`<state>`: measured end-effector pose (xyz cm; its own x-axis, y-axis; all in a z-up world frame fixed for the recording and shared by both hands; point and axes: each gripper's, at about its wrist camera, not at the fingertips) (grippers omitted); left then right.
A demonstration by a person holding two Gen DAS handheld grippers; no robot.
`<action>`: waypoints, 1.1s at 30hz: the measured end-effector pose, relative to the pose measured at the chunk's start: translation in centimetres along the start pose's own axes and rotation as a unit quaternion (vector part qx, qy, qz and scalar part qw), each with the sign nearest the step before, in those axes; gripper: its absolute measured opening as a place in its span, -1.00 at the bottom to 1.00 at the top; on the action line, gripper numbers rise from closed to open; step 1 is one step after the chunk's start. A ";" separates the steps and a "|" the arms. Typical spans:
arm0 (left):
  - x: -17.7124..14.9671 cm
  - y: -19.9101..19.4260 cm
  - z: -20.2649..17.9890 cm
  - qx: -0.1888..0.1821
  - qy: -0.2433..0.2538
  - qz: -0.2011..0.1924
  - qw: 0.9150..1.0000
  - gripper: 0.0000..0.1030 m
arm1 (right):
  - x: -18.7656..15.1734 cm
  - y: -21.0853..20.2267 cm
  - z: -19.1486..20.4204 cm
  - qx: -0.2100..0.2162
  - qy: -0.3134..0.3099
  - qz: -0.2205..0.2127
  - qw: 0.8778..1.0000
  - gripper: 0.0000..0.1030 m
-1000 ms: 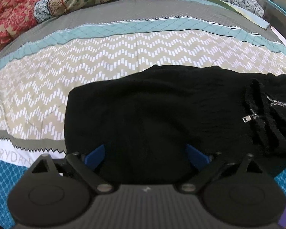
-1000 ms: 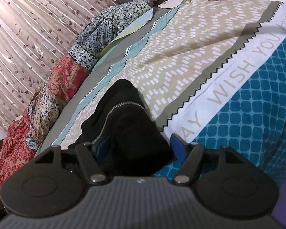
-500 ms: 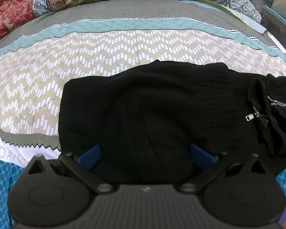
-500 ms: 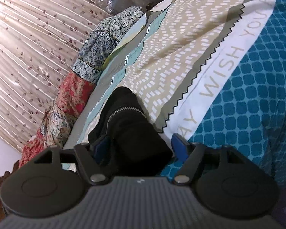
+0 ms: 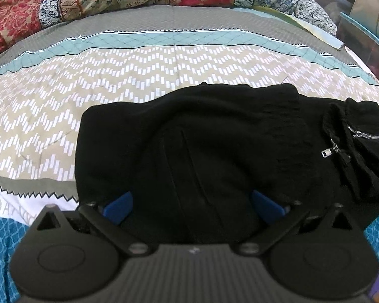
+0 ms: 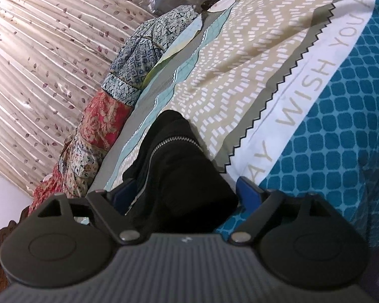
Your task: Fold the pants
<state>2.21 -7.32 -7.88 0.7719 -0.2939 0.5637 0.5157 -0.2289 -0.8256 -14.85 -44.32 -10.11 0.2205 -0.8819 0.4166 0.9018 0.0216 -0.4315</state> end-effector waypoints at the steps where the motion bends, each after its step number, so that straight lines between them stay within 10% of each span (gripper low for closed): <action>1: 0.0 0.0 0.0 0.000 0.000 -0.001 1.000 1.00 | 0.0 0.0 0.0 0.001 -0.001 0.002 1.000 0.72; 33: -0.3 -0.3 0.6 -0.012 -0.009 -0.018 1.000 1.00 | -0.9 -0.8 -0.4 0.021 0.006 0.004 1.000 0.72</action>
<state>2.02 -6.61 -7.79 0.7602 -0.2686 0.5915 0.5334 -0.2617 -0.8044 -15.89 -43.78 -10.44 0.2245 -0.8870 0.4035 0.9146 0.0488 -0.4014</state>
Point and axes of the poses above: each gripper's, at about its wrist camera, not at the fingertips, and y roughly the way its jaws point, z to its left, x to its top, and after that the axes turned 4 degrees about y, right-handed
